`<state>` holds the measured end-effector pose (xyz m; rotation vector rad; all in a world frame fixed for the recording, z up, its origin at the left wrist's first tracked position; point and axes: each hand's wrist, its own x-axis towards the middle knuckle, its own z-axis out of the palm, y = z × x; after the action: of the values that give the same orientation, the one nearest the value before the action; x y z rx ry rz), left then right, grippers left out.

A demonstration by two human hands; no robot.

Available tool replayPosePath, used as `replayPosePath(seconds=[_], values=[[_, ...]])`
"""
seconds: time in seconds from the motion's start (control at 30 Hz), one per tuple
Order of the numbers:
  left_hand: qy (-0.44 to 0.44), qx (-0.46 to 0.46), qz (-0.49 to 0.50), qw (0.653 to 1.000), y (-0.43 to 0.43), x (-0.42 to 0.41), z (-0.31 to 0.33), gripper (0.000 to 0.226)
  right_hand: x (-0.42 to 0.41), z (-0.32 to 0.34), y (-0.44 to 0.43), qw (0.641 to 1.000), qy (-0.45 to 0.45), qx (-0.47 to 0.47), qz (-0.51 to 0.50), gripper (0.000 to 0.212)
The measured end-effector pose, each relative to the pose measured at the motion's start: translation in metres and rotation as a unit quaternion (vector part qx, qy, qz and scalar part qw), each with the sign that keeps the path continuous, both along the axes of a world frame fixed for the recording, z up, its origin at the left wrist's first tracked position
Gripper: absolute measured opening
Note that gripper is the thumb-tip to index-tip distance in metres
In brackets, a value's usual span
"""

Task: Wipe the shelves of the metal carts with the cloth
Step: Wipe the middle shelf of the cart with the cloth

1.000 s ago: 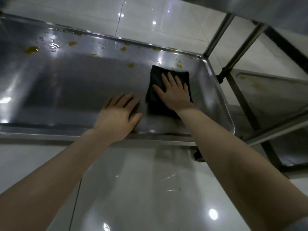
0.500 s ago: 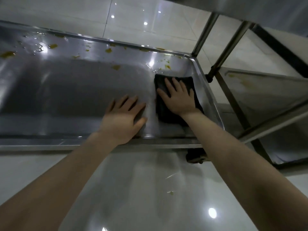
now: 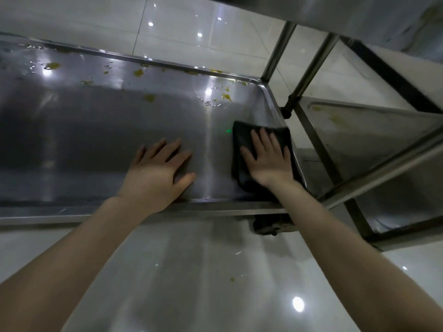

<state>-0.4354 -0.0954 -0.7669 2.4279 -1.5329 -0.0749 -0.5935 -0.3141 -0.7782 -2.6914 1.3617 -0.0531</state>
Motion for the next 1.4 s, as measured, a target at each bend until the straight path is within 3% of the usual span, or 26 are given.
replayPosePath(seconds=[0.17,0.3,0.37,0.47,0.6,0.67,0.77,0.87,0.93,1.07,1.17,1.23,1.4], values=[[0.011,-0.005,-0.007,1.0,0.002,0.001,0.002,0.074,0.03,0.012,-0.057,0.999,-0.018,0.033,-0.006,0.063],[0.029,0.01,-0.059,0.998,0.014,0.021,0.006,0.067,-0.024,-0.001,-0.009,1.0,0.008,-0.003,0.028,0.065],[-0.003,0.015,-0.074,0.997,0.028,0.033,0.005,0.071,-0.061,-0.005,0.02,0.998,0.012,-0.021,0.056,0.072],[-0.013,-0.03,-0.024,0.999,0.044,0.04,0.004,0.071,-0.062,0.004,0.011,0.998,0.025,-0.022,0.054,0.07],[-0.019,-0.074,0.058,0.995,0.046,0.036,0.003,0.052,0.022,0.015,-0.004,0.998,0.01,0.018,-0.056,0.063],[-0.023,-0.093,0.093,0.991,0.045,0.036,0.002,0.048,0.083,0.008,0.021,1.0,-0.01,0.007,-0.001,0.062],[-0.048,-0.113,0.13,0.984,0.044,0.039,0.0,0.043,0.162,0.005,0.072,0.987,-0.017,0.021,0.16,0.062],[-0.052,-0.11,0.122,0.985,0.042,0.043,-0.001,0.045,0.171,0.01,0.07,0.97,0.006,0.051,0.236,0.061],[-0.04,-0.099,0.088,0.99,0.041,0.043,-0.002,0.053,0.135,0.008,0.038,0.984,-0.003,0.027,0.179,0.062],[-0.027,-0.107,0.059,0.992,0.04,0.039,-0.003,0.063,0.018,0.016,-0.034,0.999,-0.003,0.009,-0.047,0.065],[-0.036,-0.1,0.062,0.992,0.037,0.037,-0.005,0.061,0.007,0.011,-0.037,0.995,0.0,0.003,-0.098,0.066],[-0.039,-0.099,0.06,0.993,0.035,0.037,-0.005,0.059,0.042,0.006,-0.011,0.999,-0.013,0.001,-0.051,0.065],[-0.059,-0.104,0.059,0.991,0.037,0.041,-0.007,0.053,0.124,-0.002,0.064,0.975,-0.009,0.022,0.219,0.065]])
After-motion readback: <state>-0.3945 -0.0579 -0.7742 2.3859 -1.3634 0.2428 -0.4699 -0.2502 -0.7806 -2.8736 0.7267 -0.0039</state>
